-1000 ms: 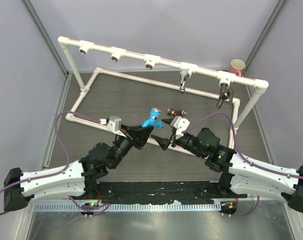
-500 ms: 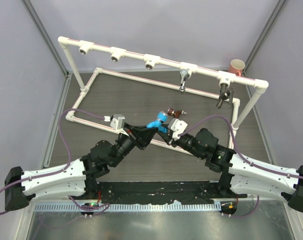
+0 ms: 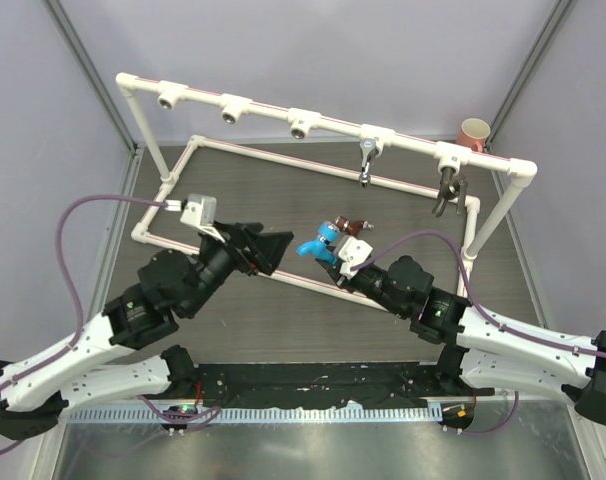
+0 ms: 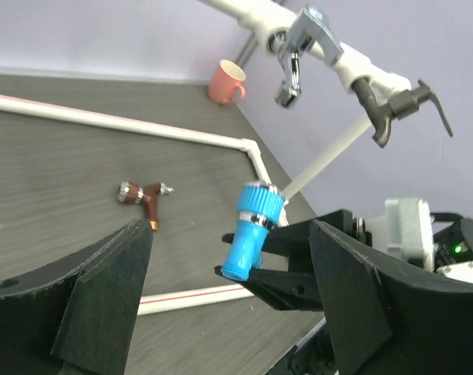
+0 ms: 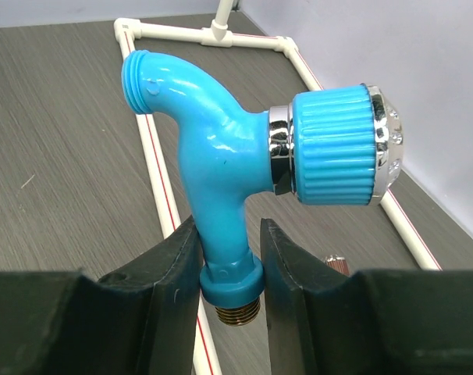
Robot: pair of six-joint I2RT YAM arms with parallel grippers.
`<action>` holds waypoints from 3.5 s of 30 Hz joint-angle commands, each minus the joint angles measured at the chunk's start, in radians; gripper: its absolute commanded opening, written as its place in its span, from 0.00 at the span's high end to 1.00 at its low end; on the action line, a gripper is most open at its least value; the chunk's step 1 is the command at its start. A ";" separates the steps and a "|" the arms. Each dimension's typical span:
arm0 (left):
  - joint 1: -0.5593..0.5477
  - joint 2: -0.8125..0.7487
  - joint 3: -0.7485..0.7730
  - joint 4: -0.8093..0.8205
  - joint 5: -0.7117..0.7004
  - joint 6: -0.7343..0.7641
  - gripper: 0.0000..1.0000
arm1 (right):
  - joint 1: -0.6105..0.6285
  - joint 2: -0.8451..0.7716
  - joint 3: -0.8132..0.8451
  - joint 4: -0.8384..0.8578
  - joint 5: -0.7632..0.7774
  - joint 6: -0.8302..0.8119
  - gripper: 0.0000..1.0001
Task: Install the water faucets
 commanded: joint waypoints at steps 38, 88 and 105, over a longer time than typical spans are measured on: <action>0.359 0.565 0.461 -0.583 0.992 0.062 0.27 | -0.001 0.010 0.062 -0.058 -0.092 -0.025 0.99; 0.474 -0.335 -0.092 -0.376 0.150 0.283 1.00 | -0.501 0.530 1.367 -0.837 -0.324 0.435 0.18; 0.474 -0.400 -0.148 -0.327 0.196 0.336 1.00 | -1.045 0.536 1.335 -1.032 -0.704 0.429 0.17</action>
